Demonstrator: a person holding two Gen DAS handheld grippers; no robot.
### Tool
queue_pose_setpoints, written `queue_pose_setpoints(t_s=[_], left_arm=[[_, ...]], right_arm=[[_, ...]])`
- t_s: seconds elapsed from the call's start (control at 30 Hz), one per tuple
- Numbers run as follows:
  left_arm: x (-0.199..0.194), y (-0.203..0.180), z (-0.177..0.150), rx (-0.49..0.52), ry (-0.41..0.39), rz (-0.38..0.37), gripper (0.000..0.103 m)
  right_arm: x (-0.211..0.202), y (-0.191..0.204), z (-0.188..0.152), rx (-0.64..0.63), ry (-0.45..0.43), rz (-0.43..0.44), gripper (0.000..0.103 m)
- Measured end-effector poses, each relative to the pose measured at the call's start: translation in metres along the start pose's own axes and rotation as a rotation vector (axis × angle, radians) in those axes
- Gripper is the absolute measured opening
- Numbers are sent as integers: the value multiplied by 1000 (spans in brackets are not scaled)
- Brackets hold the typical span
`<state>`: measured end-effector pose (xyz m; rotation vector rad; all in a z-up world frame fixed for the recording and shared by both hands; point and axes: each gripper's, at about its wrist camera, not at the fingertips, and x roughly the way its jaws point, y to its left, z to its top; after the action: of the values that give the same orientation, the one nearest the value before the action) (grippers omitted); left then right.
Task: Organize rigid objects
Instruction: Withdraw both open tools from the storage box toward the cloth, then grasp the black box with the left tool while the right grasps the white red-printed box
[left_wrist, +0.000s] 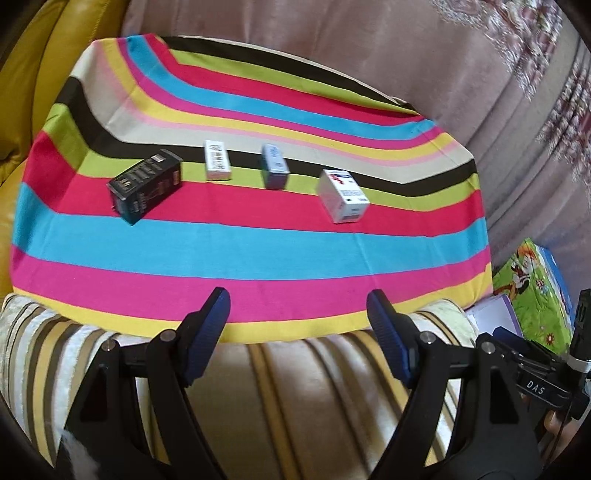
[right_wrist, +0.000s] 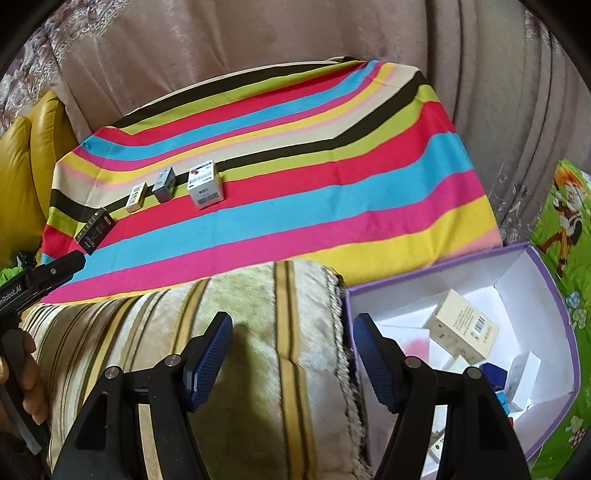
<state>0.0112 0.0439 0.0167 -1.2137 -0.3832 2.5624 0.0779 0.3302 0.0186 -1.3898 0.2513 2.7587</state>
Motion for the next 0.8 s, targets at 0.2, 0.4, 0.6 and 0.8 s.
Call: queue_pose_setpoints(t_s=[0.2,0.4,0.6,0.8], left_arm=[[-1,22,3,-43,11,21,79],[2,30,4,-37,39,32,79],[7,42,8,-57,73,54,79],[12,56,16,-67,88,97,79]], right_arm=[[9,11,8,-22,7,5,69],[19,21,16,-37,12,17,69],[26,30,23,-51,10,21,69],[36,38,32,-68,15,32,69]])
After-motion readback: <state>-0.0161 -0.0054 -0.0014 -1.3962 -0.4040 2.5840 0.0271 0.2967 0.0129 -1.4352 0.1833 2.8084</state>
